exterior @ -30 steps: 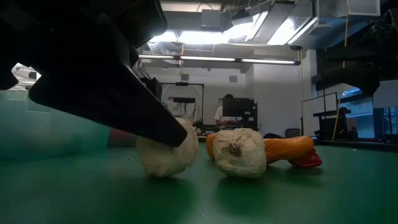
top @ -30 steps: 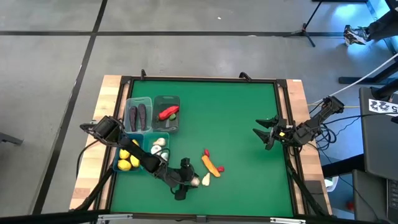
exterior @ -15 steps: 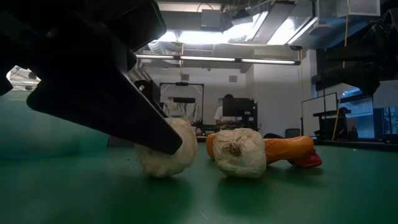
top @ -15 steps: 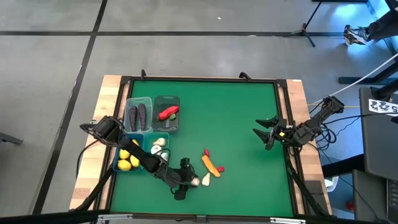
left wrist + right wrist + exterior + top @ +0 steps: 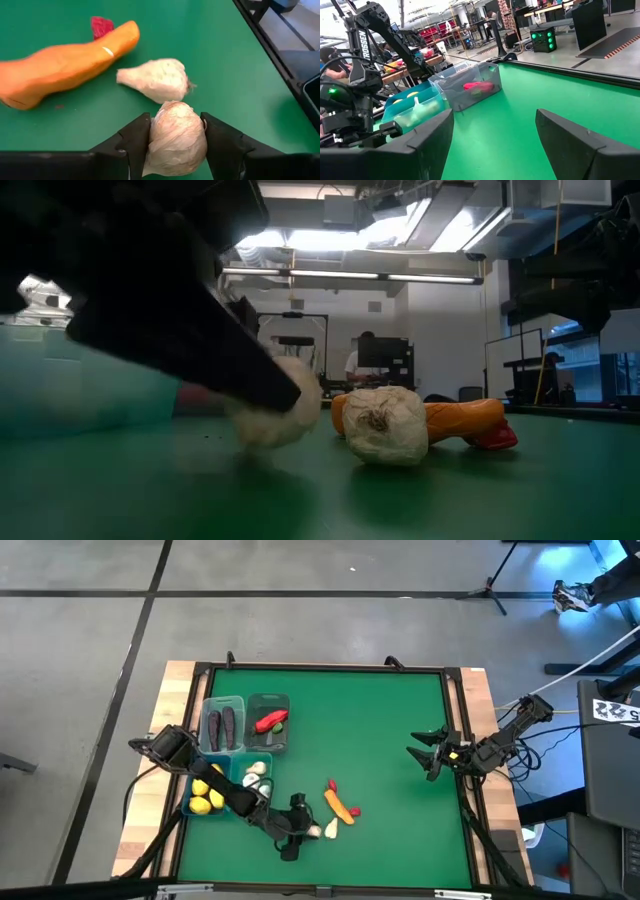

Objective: Sort produce into baskets
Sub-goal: Put the white garlic into the green bin

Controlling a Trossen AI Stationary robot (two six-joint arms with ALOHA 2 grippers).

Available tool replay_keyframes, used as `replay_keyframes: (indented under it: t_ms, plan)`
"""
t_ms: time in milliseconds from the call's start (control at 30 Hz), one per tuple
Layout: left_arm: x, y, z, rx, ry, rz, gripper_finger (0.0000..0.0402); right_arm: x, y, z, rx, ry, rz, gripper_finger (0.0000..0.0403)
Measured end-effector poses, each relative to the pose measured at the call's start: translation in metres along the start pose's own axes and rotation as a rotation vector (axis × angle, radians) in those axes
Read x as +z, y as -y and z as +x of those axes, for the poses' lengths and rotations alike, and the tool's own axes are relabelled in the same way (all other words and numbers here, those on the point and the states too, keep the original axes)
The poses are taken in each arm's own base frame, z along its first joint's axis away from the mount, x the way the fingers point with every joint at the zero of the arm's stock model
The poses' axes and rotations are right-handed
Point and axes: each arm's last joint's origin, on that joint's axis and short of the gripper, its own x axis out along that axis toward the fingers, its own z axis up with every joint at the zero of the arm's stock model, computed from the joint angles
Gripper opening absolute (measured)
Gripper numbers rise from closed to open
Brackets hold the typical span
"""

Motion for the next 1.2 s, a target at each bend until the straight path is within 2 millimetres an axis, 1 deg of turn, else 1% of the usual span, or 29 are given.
replay_keyframes:
  t_ms: [200,300,467,567,667,767,967,1067,1200]
  plan:
    - [0.020,-0.004,-0.014,0.005,0.028,0.024,0.0166,0.000,0.000,0.000,0.001,0.000,0.000,0.0280]
    - [0.034,-0.008,-0.027,0.014,0.030,0.030,0.0164,0.000,0.000,0.000,0.001,0.000,0.000,0.0280]
    - [0.055,-0.014,-0.054,0.028,0.024,0.031,0.0165,0.000,0.000,0.000,0.000,0.000,-0.002,0.0280]
    - [0.069,-0.017,-0.076,0.028,0.031,0.024,0.0166,0.000,0.000,0.000,0.000,0.000,-0.003,0.0280]
    - [0.075,-0.022,-0.098,0.047,-0.001,0.002,0.0166,0.000,0.000,0.000,0.000,0.000,-0.003,0.0280]
    - [0.079,-0.027,-0.121,0.095,-0.030,-0.051,0.0166,0.000,0.000,0.000,0.000,0.000,-0.003,0.0280]
    - [0.073,-0.037,-0.158,0.250,-0.098,-0.123,0.0166,0.000,0.000,0.000,0.000,0.000,-0.003,0.0280]
    - [0.066,-0.042,-0.170,0.321,-0.149,-0.192,0.0166,0.000,0.000,0.000,0.000,0.000,-0.003,0.0280]
    - [0.053,-0.046,-0.178,0.418,-0.224,-0.326,0.0166,0.000,0.000,0.000,0.000,0.000,-0.003,0.0280]
